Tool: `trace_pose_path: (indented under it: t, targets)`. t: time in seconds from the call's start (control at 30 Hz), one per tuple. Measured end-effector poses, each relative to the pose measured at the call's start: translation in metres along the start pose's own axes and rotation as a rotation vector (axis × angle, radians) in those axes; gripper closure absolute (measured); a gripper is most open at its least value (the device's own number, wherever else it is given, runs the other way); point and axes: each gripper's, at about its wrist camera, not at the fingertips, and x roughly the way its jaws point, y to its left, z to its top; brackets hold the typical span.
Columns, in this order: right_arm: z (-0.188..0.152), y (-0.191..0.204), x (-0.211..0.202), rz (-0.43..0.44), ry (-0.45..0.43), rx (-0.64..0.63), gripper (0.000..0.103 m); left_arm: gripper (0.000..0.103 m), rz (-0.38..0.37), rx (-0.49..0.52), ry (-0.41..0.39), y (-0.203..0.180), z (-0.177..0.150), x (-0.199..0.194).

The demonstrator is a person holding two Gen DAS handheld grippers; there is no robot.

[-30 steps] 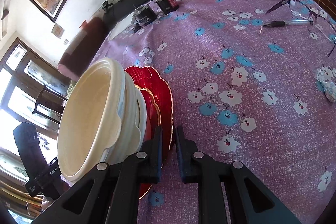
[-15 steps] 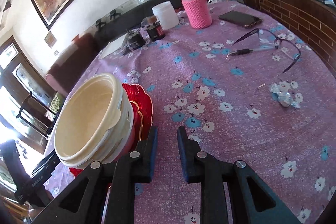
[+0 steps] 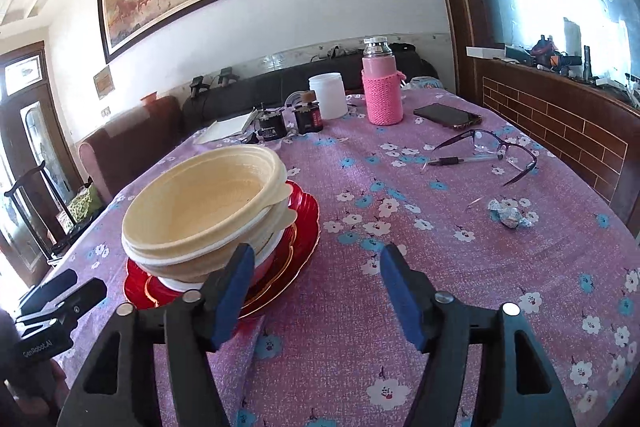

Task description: Organize plates and bowls

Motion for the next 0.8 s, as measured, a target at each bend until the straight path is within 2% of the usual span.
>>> trace_pose_path:
  t: [0.1, 0.17, 0.37, 0.47, 0.63, 0.8]
  targets:
    - [-0.004, 0.000, -0.002, -0.006, -0.017, -0.009, 0.025, 0.000, 0.053, 0.044, -0.016, -0.008, 0.002, -0.003]
    - [-0.004, 0.000, -0.002, 0.005, -0.021, -0.012, 0.014, 0.000, 0.061, 0.059, -0.024, -0.012, 0.004, -0.004]
    - [-0.007, 0.004, -0.003, 0.005, -0.018, -0.022, 0.012, 0.000, 0.094, 0.062, -0.008, -0.017, 0.008, -0.002]
    - [-0.007, 0.003, -0.001, 0.013, -0.012, -0.021, 0.012, 0.000, 0.086, 0.071, 0.006, -0.017, 0.007, 0.001]
    - [-0.008, 0.005, 0.001, 0.016, 0.002, -0.033, 0.012, 0.000, 0.128, 0.069, 0.076, -0.015, 0.005, 0.011]
    - [-0.007, 0.005, 0.003, 0.011, 0.013, -0.032, 0.012, 0.000, 0.111, 0.001, 0.142, -0.003, 0.005, 0.015]
